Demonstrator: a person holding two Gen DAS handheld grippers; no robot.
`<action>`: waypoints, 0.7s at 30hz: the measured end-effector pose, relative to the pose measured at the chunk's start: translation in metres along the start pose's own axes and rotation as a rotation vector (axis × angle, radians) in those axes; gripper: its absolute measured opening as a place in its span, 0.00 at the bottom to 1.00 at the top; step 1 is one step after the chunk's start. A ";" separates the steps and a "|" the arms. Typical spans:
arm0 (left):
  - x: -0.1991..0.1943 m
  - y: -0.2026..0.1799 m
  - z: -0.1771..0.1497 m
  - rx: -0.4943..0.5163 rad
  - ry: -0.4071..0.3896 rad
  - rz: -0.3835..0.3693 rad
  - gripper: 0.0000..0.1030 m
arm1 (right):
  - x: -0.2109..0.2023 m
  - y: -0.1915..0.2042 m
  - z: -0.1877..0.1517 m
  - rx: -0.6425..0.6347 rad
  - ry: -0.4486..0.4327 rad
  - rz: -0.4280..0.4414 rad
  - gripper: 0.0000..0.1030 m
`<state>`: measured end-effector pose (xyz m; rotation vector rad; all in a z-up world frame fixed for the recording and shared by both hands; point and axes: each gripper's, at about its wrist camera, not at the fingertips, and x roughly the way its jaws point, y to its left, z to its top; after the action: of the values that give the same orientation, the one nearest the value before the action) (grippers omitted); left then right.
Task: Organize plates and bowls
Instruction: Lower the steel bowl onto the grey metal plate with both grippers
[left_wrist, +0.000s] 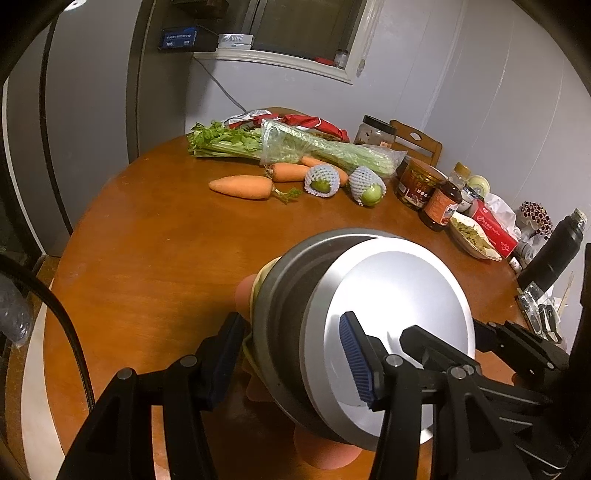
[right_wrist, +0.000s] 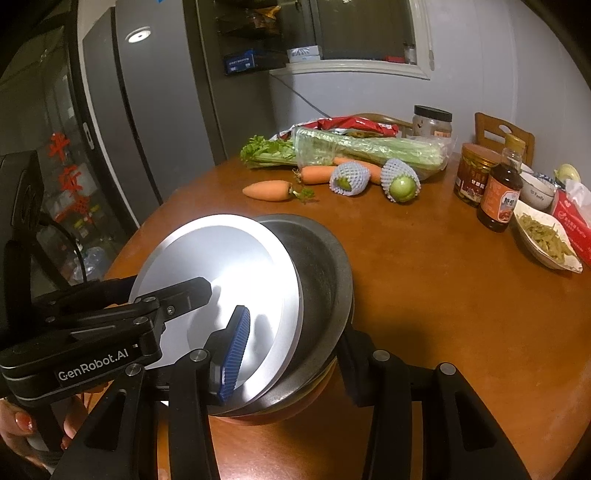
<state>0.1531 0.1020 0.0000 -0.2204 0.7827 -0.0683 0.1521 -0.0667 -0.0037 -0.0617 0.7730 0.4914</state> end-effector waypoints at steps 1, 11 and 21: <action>0.000 0.000 0.000 0.001 -0.001 0.004 0.53 | -0.001 0.001 0.000 -0.004 -0.004 -0.001 0.46; 0.002 -0.003 0.001 0.005 -0.012 0.020 0.53 | -0.006 0.002 0.001 -0.025 -0.034 -0.040 0.46; 0.006 -0.006 0.001 0.010 -0.010 0.029 0.53 | -0.010 -0.005 0.002 -0.020 -0.055 -0.077 0.46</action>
<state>0.1585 0.0950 -0.0022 -0.1995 0.7756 -0.0434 0.1500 -0.0747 0.0040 -0.0963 0.7087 0.4260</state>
